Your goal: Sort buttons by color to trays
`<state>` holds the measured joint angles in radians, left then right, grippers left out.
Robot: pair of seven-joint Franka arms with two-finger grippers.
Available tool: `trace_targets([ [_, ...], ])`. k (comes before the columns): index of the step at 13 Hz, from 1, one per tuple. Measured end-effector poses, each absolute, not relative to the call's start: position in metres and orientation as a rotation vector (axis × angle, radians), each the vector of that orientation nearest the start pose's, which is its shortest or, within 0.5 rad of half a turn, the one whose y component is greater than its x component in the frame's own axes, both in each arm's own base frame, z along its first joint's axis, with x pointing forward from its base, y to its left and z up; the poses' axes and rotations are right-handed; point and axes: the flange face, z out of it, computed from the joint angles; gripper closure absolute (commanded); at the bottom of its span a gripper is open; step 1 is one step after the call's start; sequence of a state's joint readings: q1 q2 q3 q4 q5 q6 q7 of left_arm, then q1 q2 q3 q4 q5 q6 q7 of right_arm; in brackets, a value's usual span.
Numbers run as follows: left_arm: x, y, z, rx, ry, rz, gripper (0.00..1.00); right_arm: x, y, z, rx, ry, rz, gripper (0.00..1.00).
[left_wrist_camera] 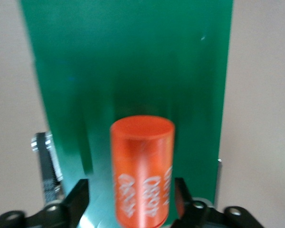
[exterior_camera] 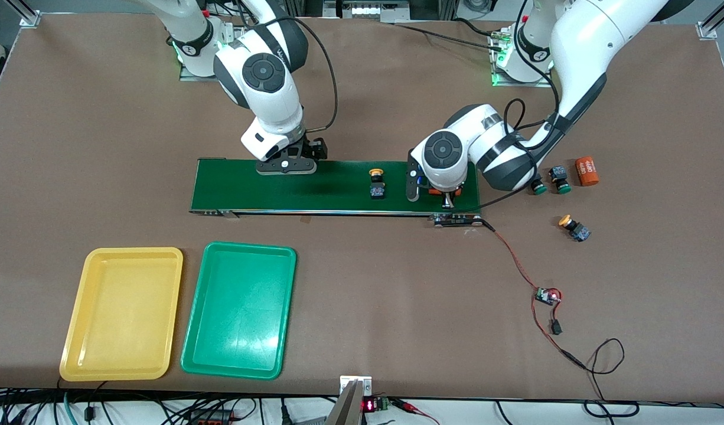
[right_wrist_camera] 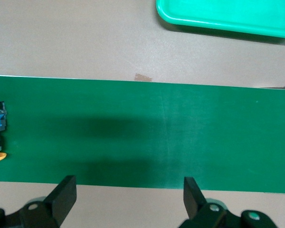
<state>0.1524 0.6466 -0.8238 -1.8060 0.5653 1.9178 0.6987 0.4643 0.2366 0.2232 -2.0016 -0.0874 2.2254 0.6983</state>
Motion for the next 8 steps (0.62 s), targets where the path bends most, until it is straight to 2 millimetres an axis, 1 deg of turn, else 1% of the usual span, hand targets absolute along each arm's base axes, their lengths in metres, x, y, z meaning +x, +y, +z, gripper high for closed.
trace_targets([
  [2, 0.535, -0.316, 0.276, -2.161, 2.201, 0.416, 0.0, 0.463, 0.372, 0.343, -3.158, -0.058, -0.01, 0.0],
  [4, 0.548, -0.304, 0.303, -2.189, 2.146, 0.437, 0.0, 0.463, 0.372, 0.342, -3.159, -0.059, -0.008, 0.0],
  [5, 0.556, -0.292, 0.315, -2.214, 2.11, 0.458, 0.0, 0.463, 0.372, 0.341, -3.159, -0.061, -0.005, 0.0],
  [6, 0.564, -0.279, 0.332, -2.252, 2.077, 0.479, 0.0, 0.462, 0.374, 0.339, -3.16, -0.065, -0.002, 0.0],
  [8, 0.582, -0.245, 0.376, -2.341, 1.999, 0.504, 0.0, 0.456, 0.385, 0.335, -3.16, -0.069, 0.006, 0.0],
])
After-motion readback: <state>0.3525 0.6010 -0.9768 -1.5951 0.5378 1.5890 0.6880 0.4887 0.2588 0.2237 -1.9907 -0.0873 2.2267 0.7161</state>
